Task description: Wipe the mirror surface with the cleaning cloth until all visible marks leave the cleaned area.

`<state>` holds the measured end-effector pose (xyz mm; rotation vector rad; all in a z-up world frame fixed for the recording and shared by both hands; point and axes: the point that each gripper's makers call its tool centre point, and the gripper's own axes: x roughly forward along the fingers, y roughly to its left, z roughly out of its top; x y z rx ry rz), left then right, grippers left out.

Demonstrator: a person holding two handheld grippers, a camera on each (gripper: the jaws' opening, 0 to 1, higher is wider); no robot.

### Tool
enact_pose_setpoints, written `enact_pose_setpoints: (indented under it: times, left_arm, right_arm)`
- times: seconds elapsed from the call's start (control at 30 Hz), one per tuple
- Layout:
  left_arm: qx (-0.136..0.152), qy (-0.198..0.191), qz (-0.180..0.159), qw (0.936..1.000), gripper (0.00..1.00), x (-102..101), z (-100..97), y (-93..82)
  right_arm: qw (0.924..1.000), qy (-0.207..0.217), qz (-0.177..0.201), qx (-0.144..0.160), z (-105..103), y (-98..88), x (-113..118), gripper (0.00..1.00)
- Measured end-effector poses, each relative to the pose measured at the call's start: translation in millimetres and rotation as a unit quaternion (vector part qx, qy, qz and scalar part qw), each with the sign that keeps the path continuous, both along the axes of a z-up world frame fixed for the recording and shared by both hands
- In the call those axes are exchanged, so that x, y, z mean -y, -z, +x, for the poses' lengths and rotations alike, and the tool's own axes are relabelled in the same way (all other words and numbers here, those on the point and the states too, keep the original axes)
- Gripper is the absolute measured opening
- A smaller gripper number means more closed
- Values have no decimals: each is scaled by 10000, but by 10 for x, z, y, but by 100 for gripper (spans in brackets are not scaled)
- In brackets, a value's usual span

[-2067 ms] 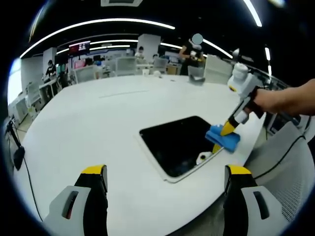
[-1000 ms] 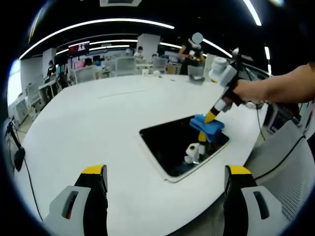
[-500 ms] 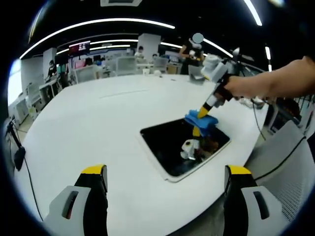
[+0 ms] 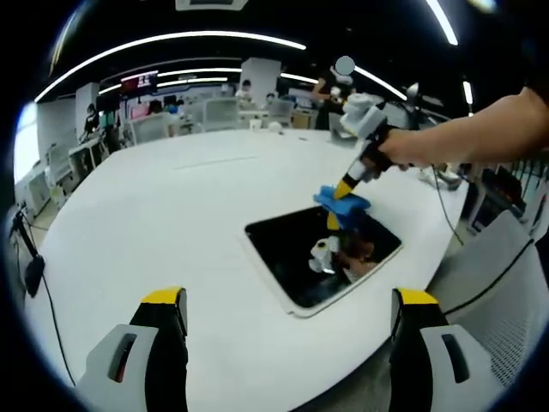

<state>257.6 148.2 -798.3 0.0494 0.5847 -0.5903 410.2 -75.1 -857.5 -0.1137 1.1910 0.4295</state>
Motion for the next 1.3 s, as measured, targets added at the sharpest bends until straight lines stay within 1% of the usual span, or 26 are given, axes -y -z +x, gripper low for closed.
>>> enact_pose_setpoints:
  times: [0.27, 0.4, 0.5, 0.67, 0.8, 0.87, 0.93, 1.23, 1.3]
  left_arm:
    - [-14, 5, 7, 10000, 99, 2, 1, 9]
    - [-6, 10, 25, 10000, 99, 2, 1, 12]
    - [0, -1, 18, 10000, 99, 0, 4, 9]
    - [3, 13, 22, 10000, 99, 5, 2, 9]
    - [6, 11, 21, 10000, 99, 2, 3, 7]
    - [8, 13, 19, 10000, 99, 2, 3, 7]
    - [14, 15, 18, 10000, 99, 2, 4, 5]
    - [22, 44, 7, 10000, 99, 15, 1, -2]
    - [26, 46, 9, 10000, 99, 15, 2, -3]
  right_arm:
    - [10000, -38, -15, 7, -28, -26, -7, 2]
    - [10000, 14, 50, 22, -32, -55, -21, 2]
    - [9999, -34, 63, 141, 27, -138, -43, 2]
    - [9997, -64, 99, 207, 111, -247, -73, 2]
    - [9997, -74, 103, 200, 76, -263, -54, 2]
    - [9997, -30, 121, 216, 63, -264, -15, 2]
    - [9995, 152, 239, 167, 39, -265, 45, 2]
    - [9991, 235, 81, 333, -52, -383, 437, 2]
    - [9990, 271, 94, 342, -70, -410, 507, 2]
